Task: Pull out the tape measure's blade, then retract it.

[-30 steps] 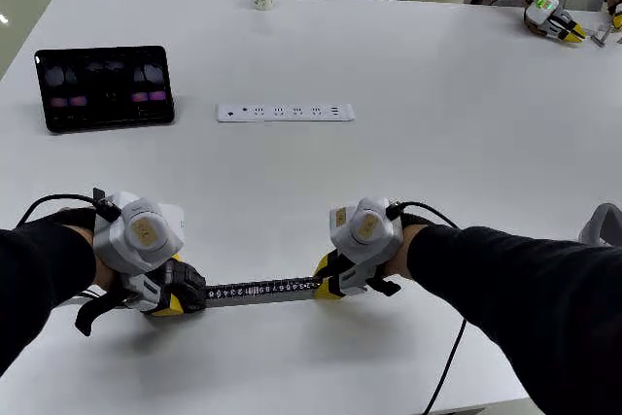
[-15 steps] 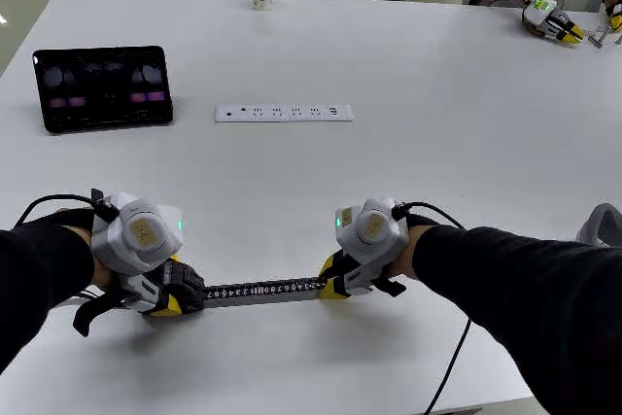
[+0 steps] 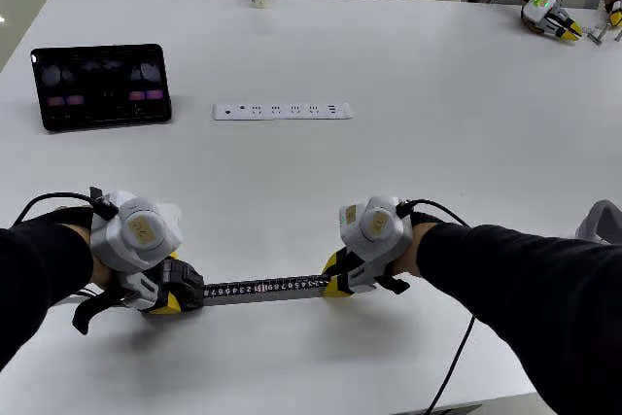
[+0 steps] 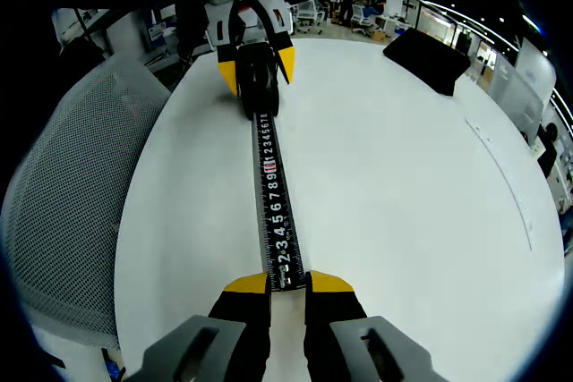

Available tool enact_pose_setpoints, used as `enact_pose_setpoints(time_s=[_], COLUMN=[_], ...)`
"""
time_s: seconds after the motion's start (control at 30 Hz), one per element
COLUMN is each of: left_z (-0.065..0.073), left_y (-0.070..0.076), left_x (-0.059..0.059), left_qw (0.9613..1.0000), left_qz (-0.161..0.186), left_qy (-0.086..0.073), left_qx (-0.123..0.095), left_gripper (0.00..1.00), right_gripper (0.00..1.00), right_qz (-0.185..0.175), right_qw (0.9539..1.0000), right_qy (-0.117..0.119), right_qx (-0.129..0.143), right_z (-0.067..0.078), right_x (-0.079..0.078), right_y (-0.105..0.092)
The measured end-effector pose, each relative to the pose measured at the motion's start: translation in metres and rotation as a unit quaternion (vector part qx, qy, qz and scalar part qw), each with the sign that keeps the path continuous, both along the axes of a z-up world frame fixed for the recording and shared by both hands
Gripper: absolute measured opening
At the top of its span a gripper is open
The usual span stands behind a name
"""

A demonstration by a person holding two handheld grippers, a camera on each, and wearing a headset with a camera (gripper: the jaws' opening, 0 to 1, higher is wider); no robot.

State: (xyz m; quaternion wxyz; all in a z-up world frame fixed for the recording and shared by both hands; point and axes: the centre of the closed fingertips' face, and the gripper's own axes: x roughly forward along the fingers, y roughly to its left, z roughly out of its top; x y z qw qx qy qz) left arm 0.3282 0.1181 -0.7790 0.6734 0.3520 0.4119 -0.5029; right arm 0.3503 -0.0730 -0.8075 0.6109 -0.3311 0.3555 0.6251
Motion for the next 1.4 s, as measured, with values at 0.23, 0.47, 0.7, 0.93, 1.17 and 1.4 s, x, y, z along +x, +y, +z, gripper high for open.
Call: enact_pose_setpoints(time_s=[0.23,0.47,0.7,0.93,1.17,1.4], left_z=[-0.001,-0.001,0.0,0.0,0.0,0.0], left_y=[0.0,-0.001,-0.001,-0.002,-0.002,-0.002], left_x=[0.001,0.0,0.0,0.0,0.0,0.0], left_qw=[1.0,1.0,1.0,1.0,1.0,1.0], left_qz=[0.001,0.001,0.003,0.003,0.004,0.004], left_qy=[-0.001,-0.001,0.0,-0.002,-0.002,-0.001], left_qx=[0.001,0.001,0.0,-0.001,-0.001,-0.002], left_gripper=[0.33,0.33,0.33,0.33,0.33,0.33], right_gripper=[0.1,0.1,0.1,0.1,0.1,0.1], right_qz=[0.0,0.001,-0.002,-0.004,-0.002,-0.004], right_qw=[1.0,1.0,1.0,1.0,1.0,1.0], right_qy=[0.0,-0.002,-0.001,0.001,0.0,0.001], right_qx=[-0.002,-0.003,-0.004,-0.004,-0.007,-0.008], right_z=[0.0,-0.001,-0.002,-0.001,-0.001,0.0], right_x=[0.0,0.001,0.001,0.0,0.001,0.001], right_y=[-0.004,-0.007,-0.011,-0.014,-0.017,-0.02])
